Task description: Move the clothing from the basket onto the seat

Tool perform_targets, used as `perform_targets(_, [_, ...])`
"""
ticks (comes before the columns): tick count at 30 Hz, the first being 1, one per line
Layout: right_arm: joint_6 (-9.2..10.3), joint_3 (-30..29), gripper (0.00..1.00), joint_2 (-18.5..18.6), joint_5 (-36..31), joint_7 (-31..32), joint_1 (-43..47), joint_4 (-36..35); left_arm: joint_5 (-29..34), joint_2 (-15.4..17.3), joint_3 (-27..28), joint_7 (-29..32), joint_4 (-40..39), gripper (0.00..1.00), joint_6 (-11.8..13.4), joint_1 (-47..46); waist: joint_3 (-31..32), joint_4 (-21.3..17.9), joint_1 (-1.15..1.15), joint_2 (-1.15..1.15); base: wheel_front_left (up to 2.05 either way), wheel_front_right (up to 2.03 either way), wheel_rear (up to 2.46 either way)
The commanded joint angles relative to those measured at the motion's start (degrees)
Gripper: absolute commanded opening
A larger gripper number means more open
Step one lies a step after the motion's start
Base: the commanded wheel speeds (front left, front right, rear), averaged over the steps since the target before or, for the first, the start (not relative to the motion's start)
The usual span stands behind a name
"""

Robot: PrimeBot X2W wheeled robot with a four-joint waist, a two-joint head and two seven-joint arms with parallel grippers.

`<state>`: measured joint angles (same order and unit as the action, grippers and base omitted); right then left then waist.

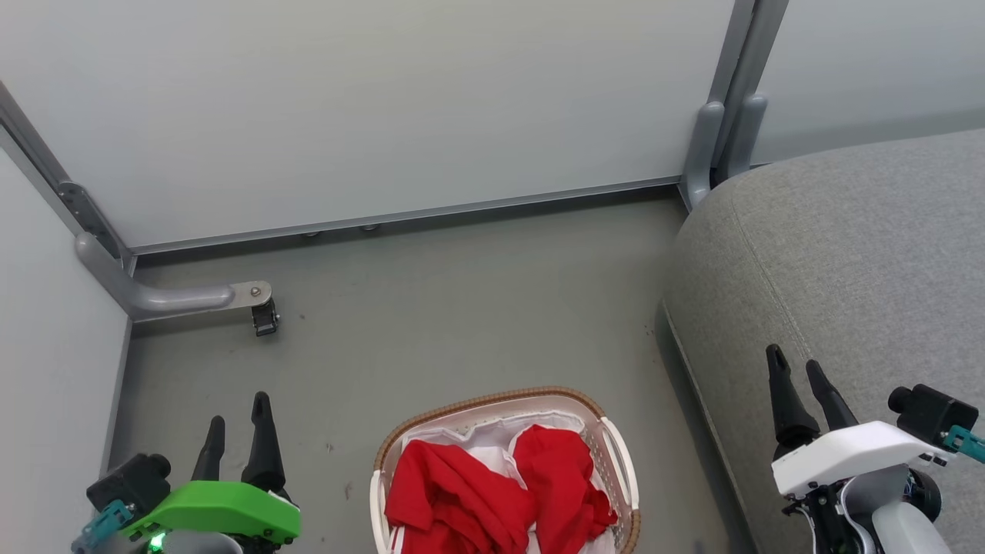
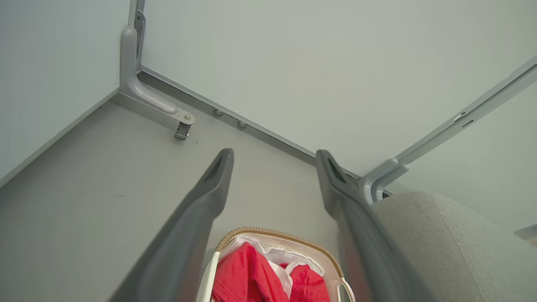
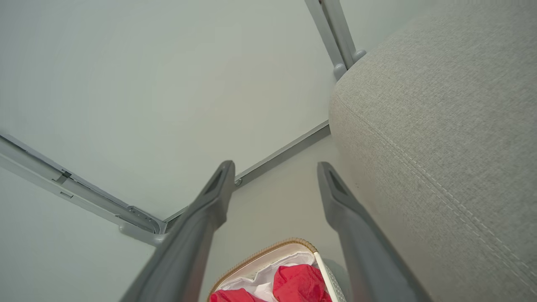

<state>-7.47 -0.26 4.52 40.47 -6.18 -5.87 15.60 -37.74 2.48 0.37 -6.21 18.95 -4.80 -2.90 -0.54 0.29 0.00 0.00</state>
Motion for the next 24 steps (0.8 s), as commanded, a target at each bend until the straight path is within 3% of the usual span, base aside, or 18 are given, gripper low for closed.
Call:
perform_targets(1, [-0.02,0.22,1.0,0.54,-2.08,-0.68,-0.21,-0.38,2.54,0.64,-0.34,-0.59,-0.52,1.0,0.38,0.04,0.01,0.01,0.0,0.0,0.0,0.0,0.0])
perform_targets(24, [-0.02,2.06,1.0,0.58,-16.31,-4.12,0.57,0.63,16.11,1.17,-2.9,-4.06,0.14,1.0,1.73,1.43,0.06,-0.02,0.0,0.0,0.0,0.0,0.0])
